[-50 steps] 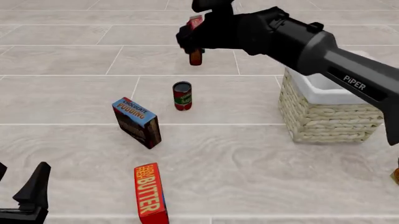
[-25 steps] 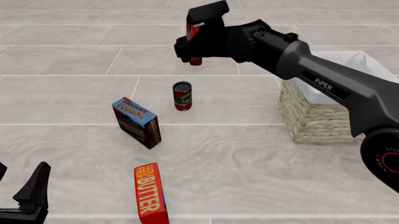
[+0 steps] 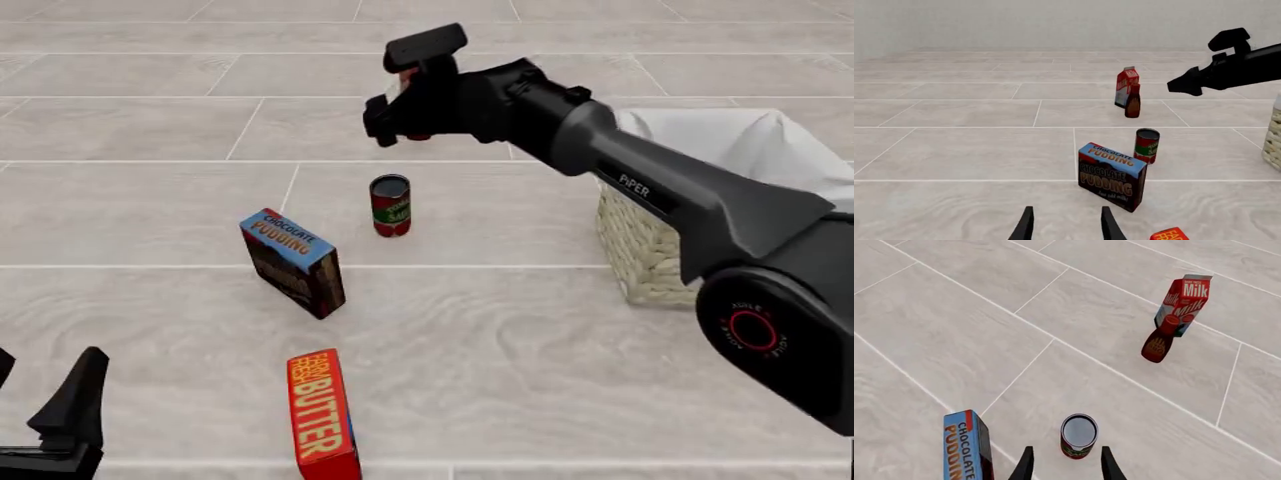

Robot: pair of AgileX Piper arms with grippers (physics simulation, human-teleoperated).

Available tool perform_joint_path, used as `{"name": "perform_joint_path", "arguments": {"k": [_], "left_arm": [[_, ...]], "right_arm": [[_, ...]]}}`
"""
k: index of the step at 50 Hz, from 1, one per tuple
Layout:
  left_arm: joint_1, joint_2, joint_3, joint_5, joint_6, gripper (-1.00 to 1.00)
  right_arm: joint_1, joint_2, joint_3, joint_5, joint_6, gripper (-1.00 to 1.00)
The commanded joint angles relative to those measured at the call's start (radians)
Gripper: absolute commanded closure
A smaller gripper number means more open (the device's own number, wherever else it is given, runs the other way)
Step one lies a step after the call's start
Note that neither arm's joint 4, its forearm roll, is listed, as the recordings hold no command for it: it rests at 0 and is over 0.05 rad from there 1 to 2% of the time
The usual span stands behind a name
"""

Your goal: Pick the tomato sauce and place it in the basket.

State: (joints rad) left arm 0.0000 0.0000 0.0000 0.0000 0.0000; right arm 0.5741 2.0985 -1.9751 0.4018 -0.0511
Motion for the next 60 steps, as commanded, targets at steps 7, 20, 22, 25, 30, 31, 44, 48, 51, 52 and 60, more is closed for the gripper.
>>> {"name": "perform_joint_path", "arguments": {"k": [7,20,22,25,30,31,44,48,51,52,60], "left_arm": [[0.000,0.000,0.000,0.000,0.000,-1.00],[0.000,0.000,0.000,0.000,0.000,-1.00],[0.000,0.000,0.000,0.000,0.000,-1.00],[0.000,0.000,0.000,0.000,0.000,-1.00],[0.000,0.000,0.000,0.000,0.000,-1.00],[0.000,0.000,0.000,0.000,0.000,-1.00],[0.000,0.000,0.000,0.000,0.000,-1.00],[0.000,0.000,0.000,0.000,0.000,-1.00],[0.000,0.000,0.000,0.000,0.000,-1.00],[0.000,0.000,0.000,0.000,0.000,-1.00],[0.000,0.000,0.000,0.000,0.000,-1.00]], "right_arm": [[-0.017,0.104,-0.117,0.036,-0.006,-1.00],[-0.030,0.161,-0.174,0.046,0.004,-1.00],[-0.030,0.171,-0.183,0.048,0.005,-1.00],[-0.030,0.180,-0.194,0.052,0.008,-1.00],[-0.031,0.189,-0.205,0.054,0.010,-1.00],[-0.031,0.191,-0.207,0.054,0.013,-1.00],[-0.037,0.213,-0.222,0.054,0.022,-1.00],[-0.038,0.219,-0.228,0.056,0.021,-1.00],[-0.041,0.223,-0.235,0.061,0.020,-1.00],[-0.041,0.223,-0.236,0.060,0.021,-1.00],[-0.046,0.241,-0.249,0.065,0.020,-1.00]]}}
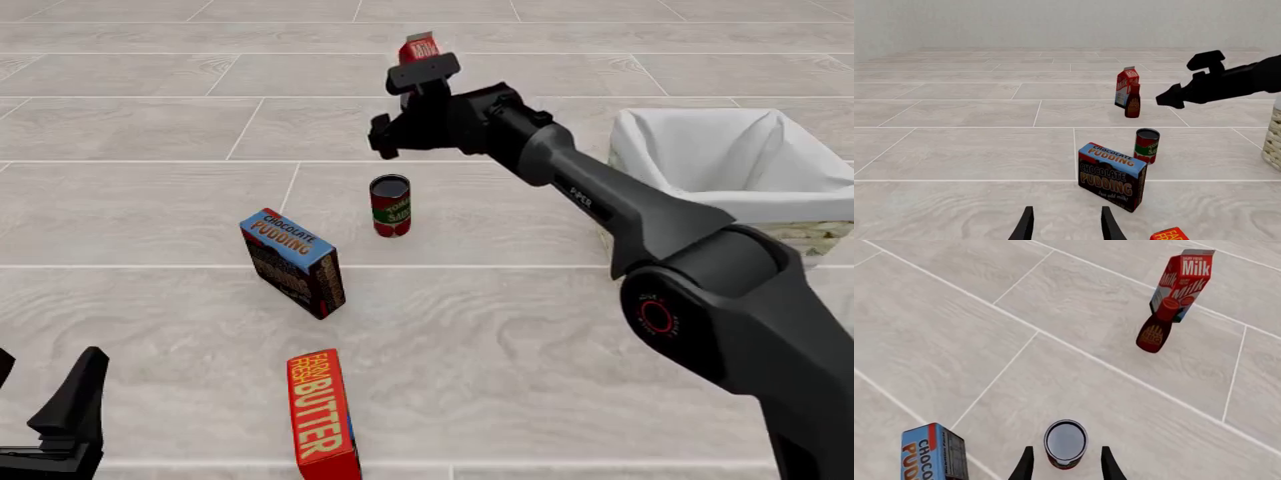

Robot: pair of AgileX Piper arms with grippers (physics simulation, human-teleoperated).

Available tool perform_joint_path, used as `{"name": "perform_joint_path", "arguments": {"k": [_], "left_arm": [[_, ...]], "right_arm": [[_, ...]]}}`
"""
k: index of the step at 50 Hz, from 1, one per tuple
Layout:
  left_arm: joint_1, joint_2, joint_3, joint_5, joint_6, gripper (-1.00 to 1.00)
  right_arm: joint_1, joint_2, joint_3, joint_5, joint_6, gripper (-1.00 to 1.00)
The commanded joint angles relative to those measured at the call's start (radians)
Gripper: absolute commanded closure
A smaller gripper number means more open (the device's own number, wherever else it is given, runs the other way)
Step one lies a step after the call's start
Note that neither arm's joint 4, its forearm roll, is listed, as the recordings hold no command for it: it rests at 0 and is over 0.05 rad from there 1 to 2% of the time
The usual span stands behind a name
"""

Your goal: Pick the tomato sauce and place it in the basket.

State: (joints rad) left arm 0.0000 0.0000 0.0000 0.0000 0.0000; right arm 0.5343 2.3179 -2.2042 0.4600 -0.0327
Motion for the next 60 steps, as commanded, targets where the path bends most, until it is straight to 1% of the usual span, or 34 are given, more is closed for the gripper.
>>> {"name": "perform_joint_path", "arguments": {"k": [1,43,60], "left_arm": [[0.000,0.000,0.000,0.000,0.000,-1.00],[0.000,0.000,0.000,0.000,0.000,-1.00],[0.000,0.000,0.000,0.000,0.000,-1.00]], "right_arm": [[-0.008,0.025,-0.025,0.009,0.005,-1.00],[-0.006,0.085,-0.059,0.012,0.021,-1.00],[-0.001,0.101,-0.054,0.006,0.015,-1.00]]}}
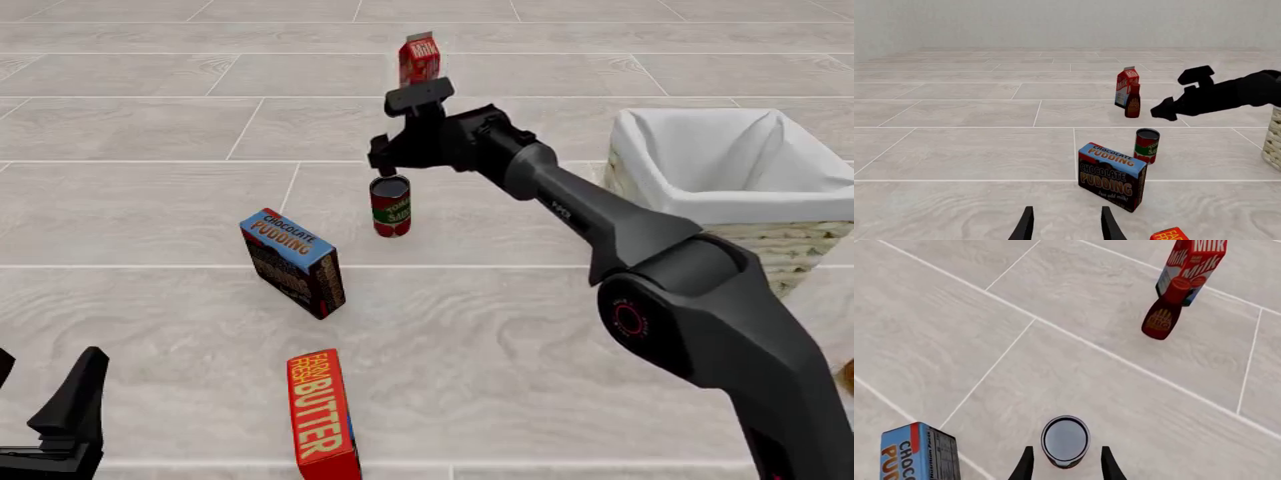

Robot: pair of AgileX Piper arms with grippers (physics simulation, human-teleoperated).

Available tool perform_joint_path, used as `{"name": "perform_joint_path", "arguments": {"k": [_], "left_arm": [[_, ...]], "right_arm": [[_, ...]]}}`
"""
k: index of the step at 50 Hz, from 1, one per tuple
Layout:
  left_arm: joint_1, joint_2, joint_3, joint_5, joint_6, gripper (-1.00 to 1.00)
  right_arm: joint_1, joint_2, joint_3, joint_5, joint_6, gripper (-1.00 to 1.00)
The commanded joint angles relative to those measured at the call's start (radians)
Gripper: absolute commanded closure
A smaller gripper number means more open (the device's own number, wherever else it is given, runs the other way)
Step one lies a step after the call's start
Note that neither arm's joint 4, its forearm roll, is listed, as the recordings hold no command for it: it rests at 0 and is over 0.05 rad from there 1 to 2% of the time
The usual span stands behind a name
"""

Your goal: Pick the tomato sauce and place it in the basket.

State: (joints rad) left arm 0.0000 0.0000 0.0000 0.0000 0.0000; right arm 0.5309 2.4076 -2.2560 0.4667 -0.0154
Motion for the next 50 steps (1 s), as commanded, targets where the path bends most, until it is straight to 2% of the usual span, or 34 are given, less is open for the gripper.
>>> {"name": "perform_joint_path", "arguments": {"k": [1,50], "left_arm": [[0.000,0.000,0.000,0.000,0.000,-1.00],[0.000,0.000,0.000,0.000,0.000,-1.00]], "right_arm": [[0.002,0.013,-0.004,0.000,-0.002,-1.00],[-0.002,0.100,-0.104,0.042,-0.009,-1.00]]}}
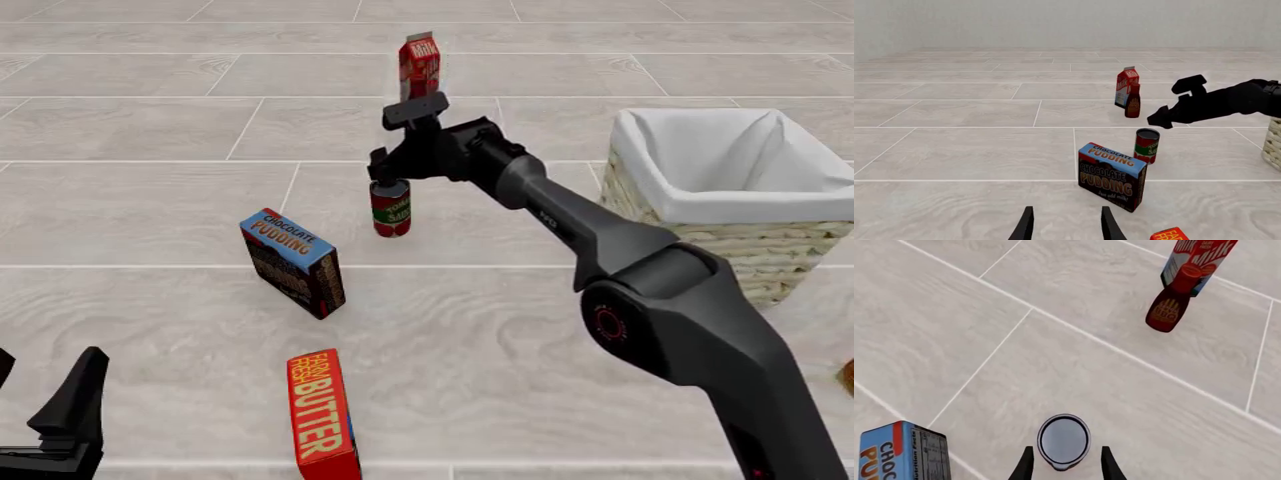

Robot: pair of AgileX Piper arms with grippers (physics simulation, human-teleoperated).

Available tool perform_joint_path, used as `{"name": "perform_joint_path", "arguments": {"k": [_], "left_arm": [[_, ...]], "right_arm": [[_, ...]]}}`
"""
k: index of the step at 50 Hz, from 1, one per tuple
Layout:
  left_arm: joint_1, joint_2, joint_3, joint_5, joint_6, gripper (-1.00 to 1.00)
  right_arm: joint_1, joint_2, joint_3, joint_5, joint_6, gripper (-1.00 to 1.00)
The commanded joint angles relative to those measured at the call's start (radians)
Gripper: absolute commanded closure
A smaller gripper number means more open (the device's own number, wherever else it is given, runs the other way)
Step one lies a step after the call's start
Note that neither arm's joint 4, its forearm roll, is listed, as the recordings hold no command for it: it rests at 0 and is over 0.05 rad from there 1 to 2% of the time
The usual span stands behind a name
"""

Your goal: Pick the tomato sauce and place it in the basket.

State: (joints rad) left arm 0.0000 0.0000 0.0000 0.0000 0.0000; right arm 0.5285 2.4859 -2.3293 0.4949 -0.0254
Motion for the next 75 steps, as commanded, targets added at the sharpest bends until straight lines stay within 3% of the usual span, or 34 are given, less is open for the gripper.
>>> {"name": "perform_joint_path", "arguments": {"k": [1,53,75], "left_arm": [[0.000,0.000,0.000,0.000,0.000,-1.00],[0.000,0.000,0.000,0.000,0.000,-1.00],[0.000,0.000,0.000,0.000,0.000,-1.00]], "right_arm": [[0.001,0.025,-0.034,0.014,0.002,-1.00],[0.004,0.173,-0.254,0.116,0.008,-1.00],[0.009,0.203,-0.279,0.126,0.011,-1.00]]}}
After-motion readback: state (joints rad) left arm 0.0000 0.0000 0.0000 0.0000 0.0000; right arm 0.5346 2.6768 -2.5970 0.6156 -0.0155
